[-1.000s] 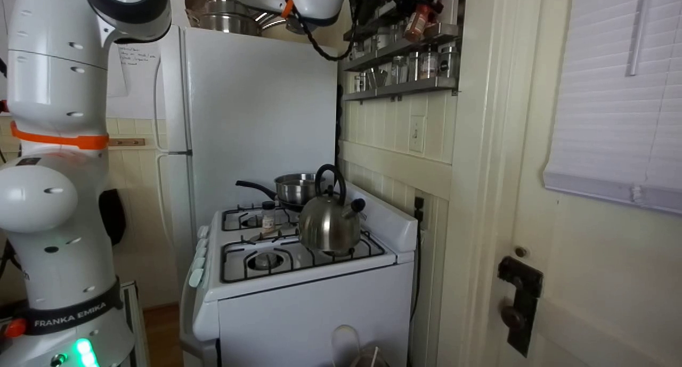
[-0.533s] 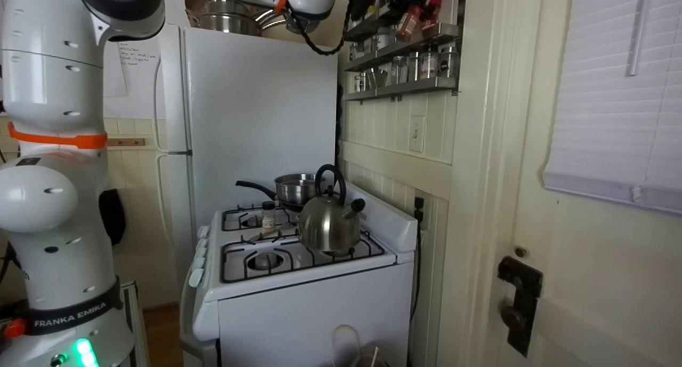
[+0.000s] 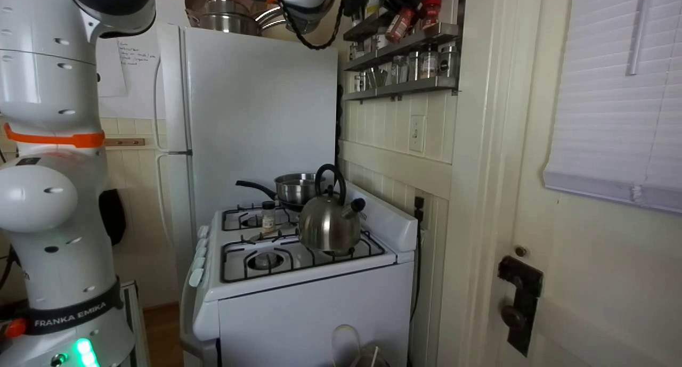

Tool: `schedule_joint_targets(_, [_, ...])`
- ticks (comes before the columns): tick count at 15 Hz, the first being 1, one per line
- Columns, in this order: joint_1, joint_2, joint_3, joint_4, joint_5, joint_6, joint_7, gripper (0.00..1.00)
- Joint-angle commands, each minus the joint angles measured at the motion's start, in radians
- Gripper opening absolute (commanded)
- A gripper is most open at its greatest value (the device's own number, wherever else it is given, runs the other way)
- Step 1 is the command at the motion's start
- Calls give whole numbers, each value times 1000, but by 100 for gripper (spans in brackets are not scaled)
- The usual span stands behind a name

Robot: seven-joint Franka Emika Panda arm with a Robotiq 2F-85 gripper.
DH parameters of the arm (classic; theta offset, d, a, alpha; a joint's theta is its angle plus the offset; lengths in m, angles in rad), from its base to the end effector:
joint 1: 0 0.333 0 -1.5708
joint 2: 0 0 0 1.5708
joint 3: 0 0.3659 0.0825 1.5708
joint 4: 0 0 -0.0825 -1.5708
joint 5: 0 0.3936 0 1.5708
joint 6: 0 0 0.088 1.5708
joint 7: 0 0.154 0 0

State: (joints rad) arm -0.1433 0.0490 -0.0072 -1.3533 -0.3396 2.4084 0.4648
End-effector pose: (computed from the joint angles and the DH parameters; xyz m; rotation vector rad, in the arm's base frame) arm 0.6421 -0.1099 0.8358 2.5067 -0.6224 1.4755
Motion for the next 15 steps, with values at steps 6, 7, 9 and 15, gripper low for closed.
schedule_joint_targets(6, [10, -124, 25, -105, 100, -102, -19, 21])
schedule_joint_targets(7, [14, -137, 31, -110, 119, -125, -31, 21])
schedule_joint_targets(9, [25, -162, 48, -122, 125, -149, -27, 21])
schedule_joint_targets(15, [93, -182, 141, -126, 63, -106, -38, 21])
